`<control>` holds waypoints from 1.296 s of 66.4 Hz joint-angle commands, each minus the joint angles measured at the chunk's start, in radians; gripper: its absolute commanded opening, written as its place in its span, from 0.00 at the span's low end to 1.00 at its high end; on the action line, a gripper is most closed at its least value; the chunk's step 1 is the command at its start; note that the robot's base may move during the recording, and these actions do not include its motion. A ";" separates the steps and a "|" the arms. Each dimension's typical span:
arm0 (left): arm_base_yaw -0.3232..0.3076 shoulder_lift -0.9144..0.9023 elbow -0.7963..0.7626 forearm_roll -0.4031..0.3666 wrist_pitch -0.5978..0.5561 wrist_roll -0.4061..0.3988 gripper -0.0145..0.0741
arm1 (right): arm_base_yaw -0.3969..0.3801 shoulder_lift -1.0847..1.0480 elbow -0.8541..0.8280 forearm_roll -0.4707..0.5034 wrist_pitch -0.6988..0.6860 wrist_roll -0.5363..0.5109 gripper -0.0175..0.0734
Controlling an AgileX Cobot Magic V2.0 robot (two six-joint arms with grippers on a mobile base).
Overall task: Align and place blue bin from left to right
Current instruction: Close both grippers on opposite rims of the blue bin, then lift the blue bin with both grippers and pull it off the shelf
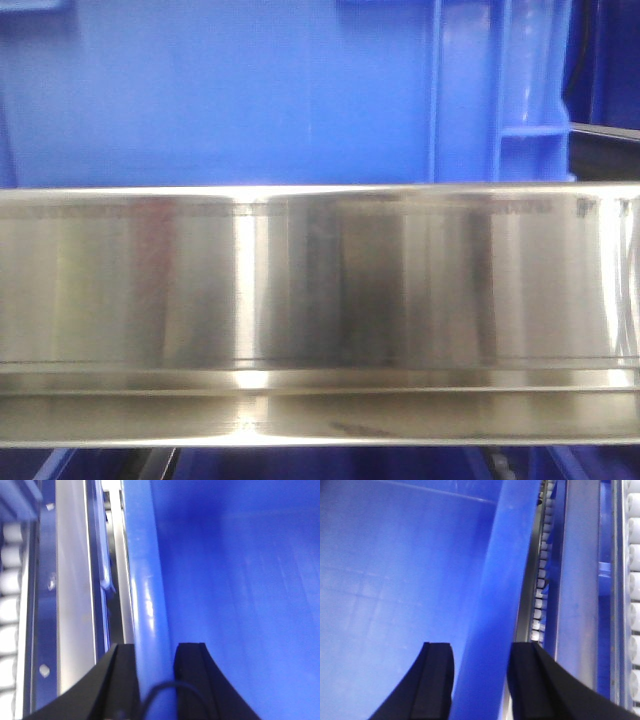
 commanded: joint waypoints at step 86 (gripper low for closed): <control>-0.007 -0.212 -0.077 -0.087 -0.026 -0.013 0.04 | -0.002 -0.179 -0.113 -0.029 -0.038 0.017 0.12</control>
